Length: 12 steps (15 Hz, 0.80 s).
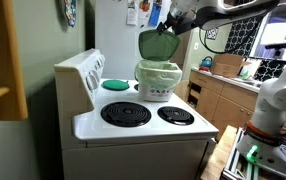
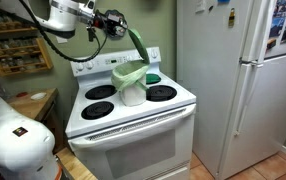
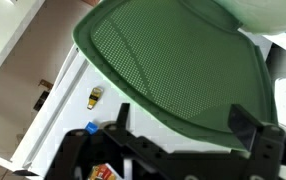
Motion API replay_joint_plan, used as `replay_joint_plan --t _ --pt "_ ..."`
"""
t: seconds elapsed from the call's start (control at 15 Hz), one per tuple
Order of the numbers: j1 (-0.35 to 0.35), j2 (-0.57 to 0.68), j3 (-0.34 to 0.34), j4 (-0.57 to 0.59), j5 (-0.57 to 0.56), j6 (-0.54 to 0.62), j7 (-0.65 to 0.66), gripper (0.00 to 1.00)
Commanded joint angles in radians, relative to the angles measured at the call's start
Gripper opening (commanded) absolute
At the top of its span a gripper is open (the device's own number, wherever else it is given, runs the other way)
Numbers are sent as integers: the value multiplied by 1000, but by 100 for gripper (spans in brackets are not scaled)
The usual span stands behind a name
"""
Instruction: Open the trash lid
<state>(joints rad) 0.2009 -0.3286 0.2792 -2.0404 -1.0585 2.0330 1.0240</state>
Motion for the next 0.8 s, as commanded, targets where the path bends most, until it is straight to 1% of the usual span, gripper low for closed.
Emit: replay_joint_plan --t 0.0,0.13,0.2,0.27,0.4,0.47,0.6,0.73 --pt "19 -62 47 -9 47 -153 -43 100" --pt "33 -83 65 -8 69 -234 -51 100" --pt "43 -92 70 -8 99 -262 -45 100" --pt "54 -98 69 -4 162 -287 -23 100" --pt "75 -118 57 -8 288 -279 -14 100" --pt "82 -135 53 -19 345 -258 -16 100" --pt "79 -155 59 -22 466 -275 -14 100" --pt "64 -179 75 -35 535 -276 -11 100"
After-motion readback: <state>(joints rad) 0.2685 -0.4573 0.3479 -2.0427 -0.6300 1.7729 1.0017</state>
